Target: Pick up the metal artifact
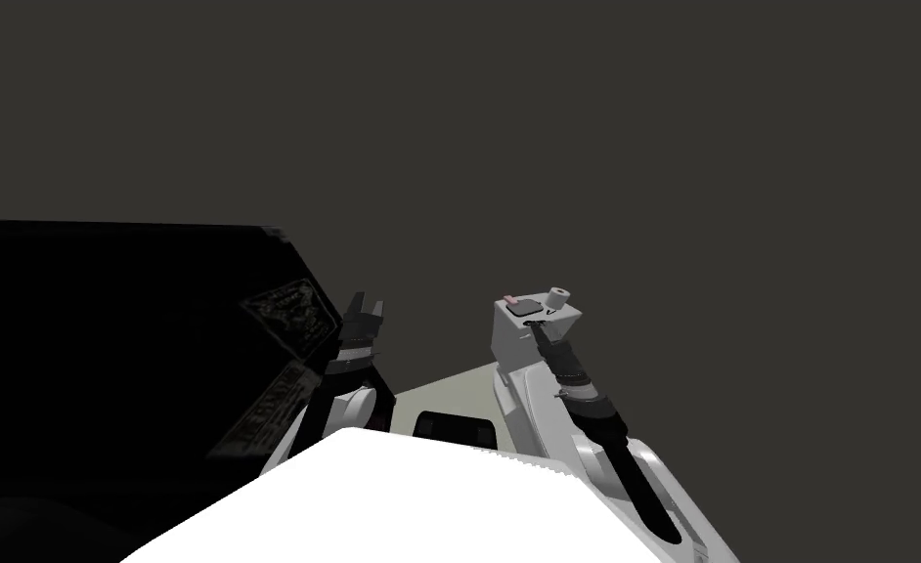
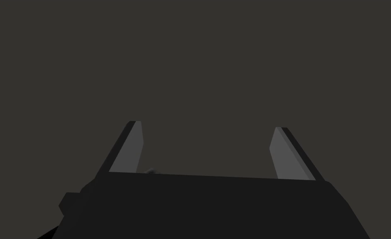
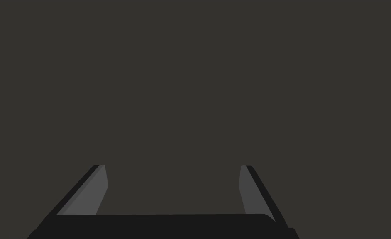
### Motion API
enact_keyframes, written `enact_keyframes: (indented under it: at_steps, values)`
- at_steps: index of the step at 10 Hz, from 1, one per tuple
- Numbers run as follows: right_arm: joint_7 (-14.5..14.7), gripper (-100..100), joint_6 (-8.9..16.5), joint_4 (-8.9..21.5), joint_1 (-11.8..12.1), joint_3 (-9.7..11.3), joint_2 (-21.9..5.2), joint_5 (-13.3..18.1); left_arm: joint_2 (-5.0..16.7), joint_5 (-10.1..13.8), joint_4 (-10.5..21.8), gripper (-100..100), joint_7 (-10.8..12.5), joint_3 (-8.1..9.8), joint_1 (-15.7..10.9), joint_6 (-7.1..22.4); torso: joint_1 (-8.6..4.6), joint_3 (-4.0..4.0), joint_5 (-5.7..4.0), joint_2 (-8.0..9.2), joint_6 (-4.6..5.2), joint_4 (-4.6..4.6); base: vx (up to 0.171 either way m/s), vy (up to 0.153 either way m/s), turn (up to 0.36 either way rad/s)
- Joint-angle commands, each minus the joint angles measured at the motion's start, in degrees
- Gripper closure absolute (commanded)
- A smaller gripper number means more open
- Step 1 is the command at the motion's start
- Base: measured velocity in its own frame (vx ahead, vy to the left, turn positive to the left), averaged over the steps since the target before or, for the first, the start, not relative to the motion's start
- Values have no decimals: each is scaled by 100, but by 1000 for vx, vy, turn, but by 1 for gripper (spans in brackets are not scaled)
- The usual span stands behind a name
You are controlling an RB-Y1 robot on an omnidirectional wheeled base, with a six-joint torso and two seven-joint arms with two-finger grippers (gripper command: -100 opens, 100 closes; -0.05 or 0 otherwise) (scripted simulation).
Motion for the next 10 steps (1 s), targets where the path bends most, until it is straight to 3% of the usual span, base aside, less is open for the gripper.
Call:
enact_keyframes:
  at_steps: [1,4,5,10]
  values:
    - [278,-100,87,133,6,-51,-273,286,0,0,0,0,0,0,0,0,0,0,0,0,0,0,45,124,134]
    - [770,-100,194,460,22,-132,-776,797,0,0,0,0,0,0,0,0,3,2,1,3,0,1,49,112,102]
    - [789,-100,194,460,22,-132,-776,837,0,0,0,0,0,0,0,0,0,2,1,3,0,1,38,57,33]
    - [1609,-100,398,1176,-65,-265,-1654,1732,0,0,0,0,0,1,0,0,-14,3,-3,5,2,1,37,64,67]
